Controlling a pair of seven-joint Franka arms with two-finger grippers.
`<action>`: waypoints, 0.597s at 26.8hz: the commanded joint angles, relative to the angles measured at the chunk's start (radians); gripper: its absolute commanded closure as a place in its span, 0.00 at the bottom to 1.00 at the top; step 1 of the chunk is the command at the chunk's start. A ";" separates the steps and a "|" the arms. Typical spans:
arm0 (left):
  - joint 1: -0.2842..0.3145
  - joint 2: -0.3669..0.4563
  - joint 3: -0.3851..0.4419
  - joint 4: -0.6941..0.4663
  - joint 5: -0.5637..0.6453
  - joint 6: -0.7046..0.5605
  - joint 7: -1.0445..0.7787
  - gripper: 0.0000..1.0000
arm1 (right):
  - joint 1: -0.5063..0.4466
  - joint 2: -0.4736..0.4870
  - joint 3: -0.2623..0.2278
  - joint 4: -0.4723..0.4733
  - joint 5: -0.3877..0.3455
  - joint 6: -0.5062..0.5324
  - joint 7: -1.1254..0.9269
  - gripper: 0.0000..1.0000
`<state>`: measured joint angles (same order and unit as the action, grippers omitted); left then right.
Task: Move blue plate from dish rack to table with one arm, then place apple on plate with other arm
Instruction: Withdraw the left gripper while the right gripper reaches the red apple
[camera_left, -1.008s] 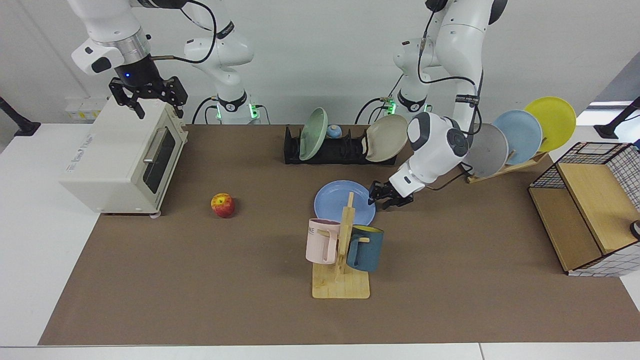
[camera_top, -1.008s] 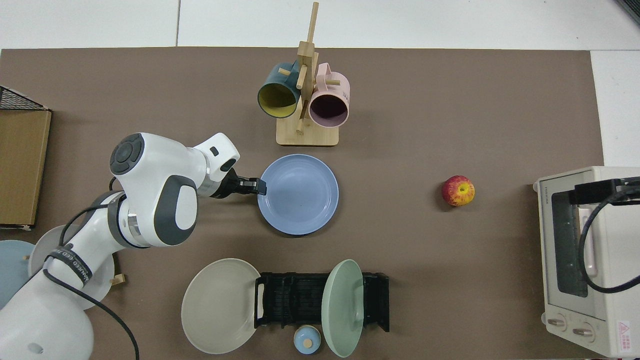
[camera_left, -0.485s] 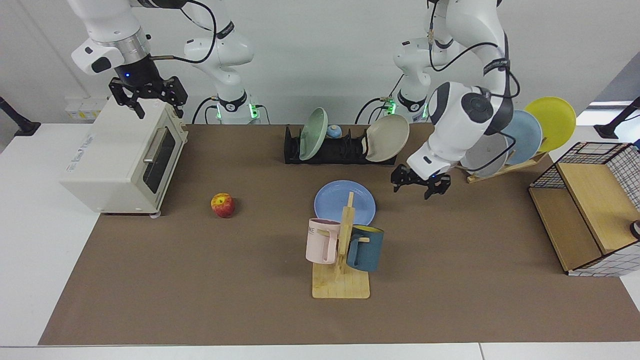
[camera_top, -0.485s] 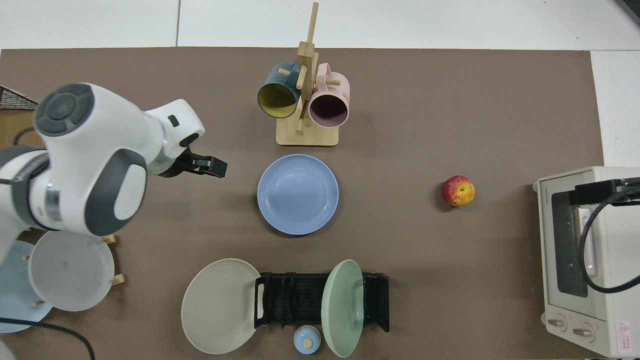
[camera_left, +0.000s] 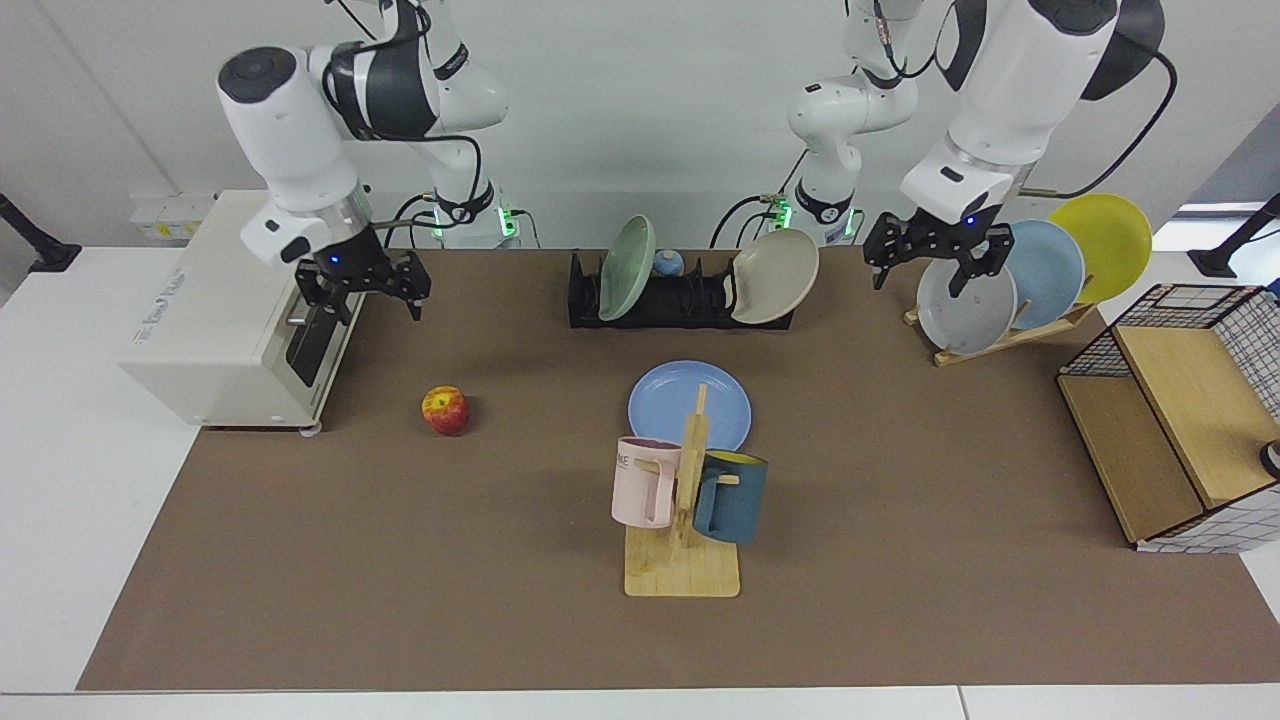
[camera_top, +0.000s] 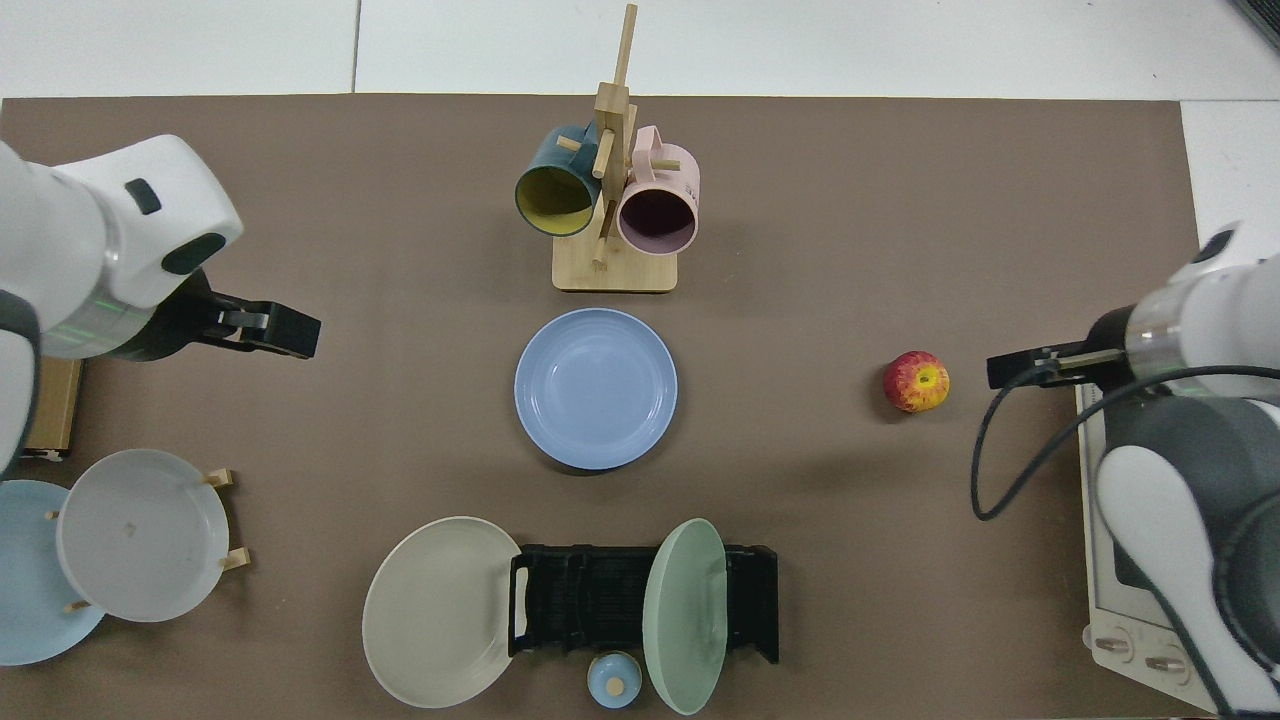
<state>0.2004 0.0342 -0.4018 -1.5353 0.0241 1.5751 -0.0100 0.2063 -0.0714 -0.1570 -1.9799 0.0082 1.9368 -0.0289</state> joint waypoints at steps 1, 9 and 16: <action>0.019 0.007 0.004 0.087 0.037 -0.093 -0.002 0.01 | 0.024 0.102 -0.001 -0.022 0.033 0.105 -0.011 0.00; 0.028 -0.020 0.017 0.080 0.042 -0.093 -0.002 0.00 | 0.027 0.203 -0.001 -0.143 0.033 0.369 -0.014 0.00; 0.057 -0.025 0.020 0.070 0.040 -0.092 0.004 0.00 | 0.041 0.271 0.001 -0.154 0.075 0.435 -0.017 0.00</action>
<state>0.2418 0.0216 -0.3807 -1.4606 0.0499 1.4967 -0.0098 0.2360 0.1849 -0.1560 -2.1239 0.0366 2.3410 -0.0287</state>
